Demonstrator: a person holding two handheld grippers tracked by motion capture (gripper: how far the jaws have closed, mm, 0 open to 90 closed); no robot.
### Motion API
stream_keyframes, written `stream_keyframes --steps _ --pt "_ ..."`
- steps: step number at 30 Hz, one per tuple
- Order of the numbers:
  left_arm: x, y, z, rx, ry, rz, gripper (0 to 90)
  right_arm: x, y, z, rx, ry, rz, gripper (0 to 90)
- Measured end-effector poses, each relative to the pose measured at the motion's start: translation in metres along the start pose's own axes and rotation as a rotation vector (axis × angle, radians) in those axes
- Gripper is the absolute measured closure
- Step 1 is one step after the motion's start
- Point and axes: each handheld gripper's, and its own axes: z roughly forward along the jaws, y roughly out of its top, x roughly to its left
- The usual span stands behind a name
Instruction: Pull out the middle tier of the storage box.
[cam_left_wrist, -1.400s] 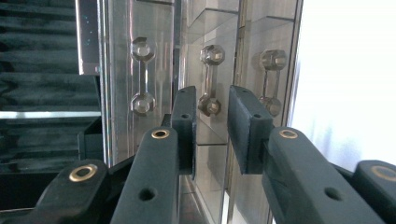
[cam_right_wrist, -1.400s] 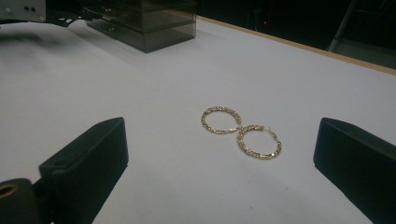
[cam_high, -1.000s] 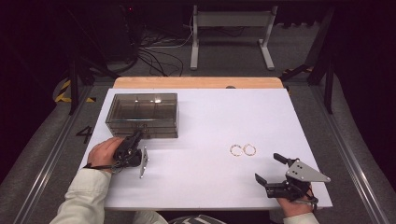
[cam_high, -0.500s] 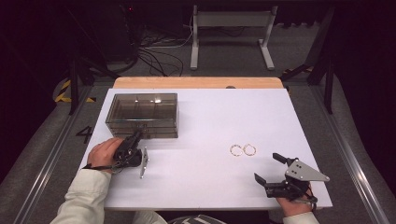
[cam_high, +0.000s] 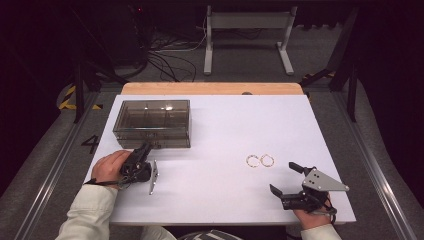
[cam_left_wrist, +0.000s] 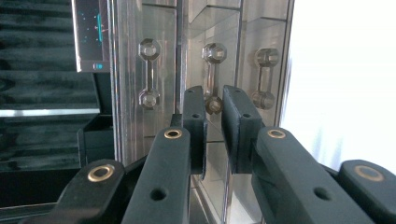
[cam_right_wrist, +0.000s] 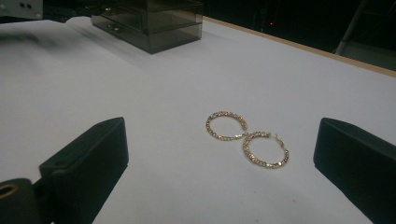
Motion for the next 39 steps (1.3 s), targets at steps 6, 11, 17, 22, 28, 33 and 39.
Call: stream_keyframes --steps 6,11,17,22,28,33,39 --pt "0.001 0.000 -0.006 0.001 -0.027 0.000 80.2 0.000 0.001 0.004 0.001 0.015 -0.005 4.0" --pt "0.003 0.000 -0.011 0.001 -0.031 -0.001 80.2 0.000 0.002 0.007 0.001 0.019 -0.006 4.0" --pt "0.009 -0.004 -0.018 -0.010 -0.024 -0.058 89.7 -0.001 0.002 0.008 0.001 0.020 -0.004 4.0" --pt "0.012 -0.004 -0.021 -0.018 -0.034 -0.067 86.1 -0.001 0.002 0.007 0.003 0.018 -0.003 4.0" --pt "0.015 -0.005 -0.023 -0.040 -0.075 -0.107 74.7 -0.001 0.002 0.007 0.001 0.019 0.001 4.0" --pt "0.022 -0.005 -0.028 -0.070 -0.111 -0.144 68.7 -0.001 0.002 0.008 0.003 0.021 0.000 4.0" --pt "0.035 -0.006 -0.033 -0.103 -0.189 -0.241 67.5 -0.001 0.002 0.007 0.003 0.020 -0.001 4.0"
